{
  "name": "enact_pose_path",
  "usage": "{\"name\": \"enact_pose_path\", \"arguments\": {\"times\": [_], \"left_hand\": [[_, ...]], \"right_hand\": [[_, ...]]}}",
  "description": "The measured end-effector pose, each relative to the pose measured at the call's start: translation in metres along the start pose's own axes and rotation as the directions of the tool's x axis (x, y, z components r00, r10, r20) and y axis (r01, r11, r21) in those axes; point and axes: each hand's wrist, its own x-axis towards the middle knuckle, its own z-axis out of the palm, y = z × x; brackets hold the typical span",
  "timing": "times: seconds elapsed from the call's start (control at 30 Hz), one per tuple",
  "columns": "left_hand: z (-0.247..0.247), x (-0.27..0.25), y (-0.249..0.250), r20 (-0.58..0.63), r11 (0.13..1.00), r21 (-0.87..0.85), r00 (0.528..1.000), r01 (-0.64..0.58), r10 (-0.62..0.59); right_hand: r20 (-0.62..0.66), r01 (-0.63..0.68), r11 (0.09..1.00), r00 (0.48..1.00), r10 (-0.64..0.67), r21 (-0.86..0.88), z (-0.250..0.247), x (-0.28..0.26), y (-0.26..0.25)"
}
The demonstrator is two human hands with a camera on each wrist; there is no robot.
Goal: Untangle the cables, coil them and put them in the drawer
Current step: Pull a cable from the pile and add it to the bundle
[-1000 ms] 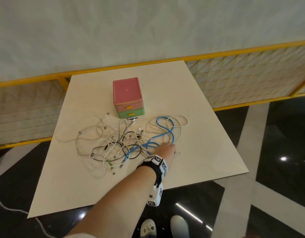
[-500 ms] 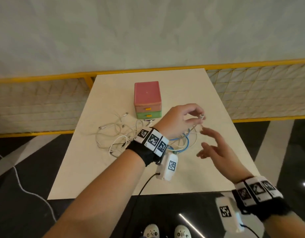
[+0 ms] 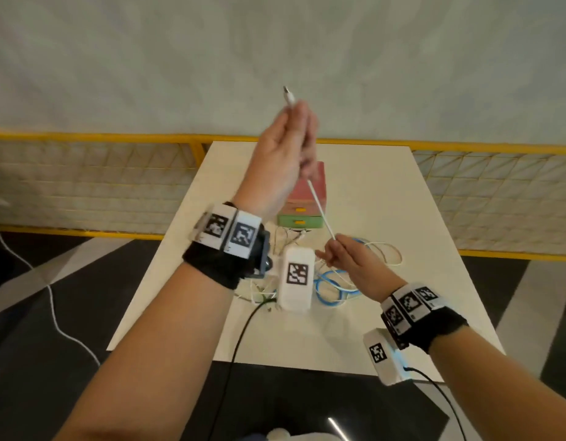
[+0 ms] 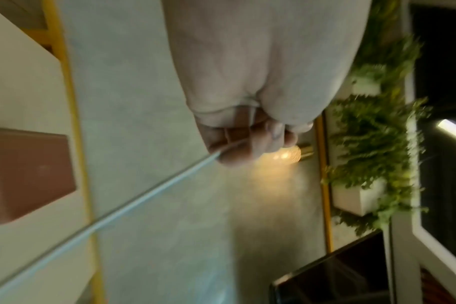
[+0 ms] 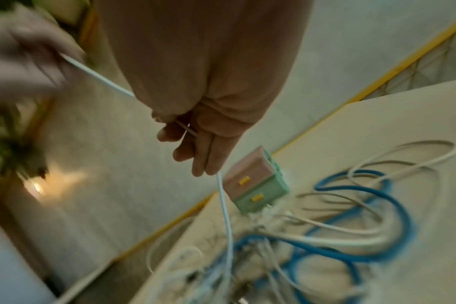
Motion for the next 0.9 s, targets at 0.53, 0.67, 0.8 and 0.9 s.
{"name": "enact_pose_path", "arguments": {"times": [0.53, 0.67, 0.8, 0.9], "left_hand": [[-0.046, -0.021, -0.019, 0.104, 0.58, 0.812, 0.964, 0.059, -0.244], [-0.054, -0.007, -0.007, -0.044, 0.637, 0.769, 0.99, -0.055, 0.137], [-0.065, 0.002, -0.004, -0.316, 0.853, 0.521, 0.931, 0.008, 0.184], [-0.073, 0.006, 0.016, -0.421, 0.902, 0.427, 0.87, -0.059, 0.257]], "right_hand": [[-0.031, 0.294, 0.921, 0.95, -0.312, -0.258, -0.034, 0.04, -0.048], [0.019, 0.185, 0.967, 0.983, -0.185, -0.177, -0.018, 0.044, -0.017], [0.054, 0.069, 0.997, 0.996, -0.068, -0.031, -0.013, 0.042, 0.007], [0.1, 0.016, 0.994, 0.995, -0.005, -0.108, -0.006, 0.036, 0.031]]}}
